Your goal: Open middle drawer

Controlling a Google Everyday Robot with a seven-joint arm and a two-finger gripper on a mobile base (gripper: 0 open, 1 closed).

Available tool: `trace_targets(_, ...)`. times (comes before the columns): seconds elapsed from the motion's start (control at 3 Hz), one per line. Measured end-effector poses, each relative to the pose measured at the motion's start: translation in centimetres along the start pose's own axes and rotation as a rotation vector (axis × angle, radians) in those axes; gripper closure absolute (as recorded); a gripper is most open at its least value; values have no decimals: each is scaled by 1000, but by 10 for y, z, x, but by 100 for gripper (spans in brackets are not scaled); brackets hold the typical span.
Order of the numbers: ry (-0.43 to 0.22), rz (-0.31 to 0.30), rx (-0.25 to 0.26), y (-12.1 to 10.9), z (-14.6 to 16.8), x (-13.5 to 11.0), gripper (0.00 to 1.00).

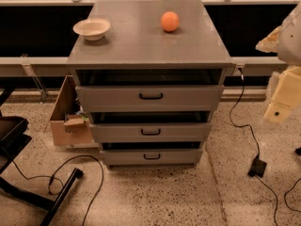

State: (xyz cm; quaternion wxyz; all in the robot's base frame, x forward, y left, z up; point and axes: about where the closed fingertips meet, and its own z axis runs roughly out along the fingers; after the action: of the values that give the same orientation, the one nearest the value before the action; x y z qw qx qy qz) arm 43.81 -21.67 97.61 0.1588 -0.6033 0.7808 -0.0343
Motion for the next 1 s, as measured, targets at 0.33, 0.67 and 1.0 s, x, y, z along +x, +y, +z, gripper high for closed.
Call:
trace_targets(0.33, 0, 0, 0, 0, 0, 0, 0)
trace_targets(0.67, 6, -21, -15, 9, 15, -8, 0)
trace_targets(1.0, 21, -41, -54, 31, 72, -24, 0)
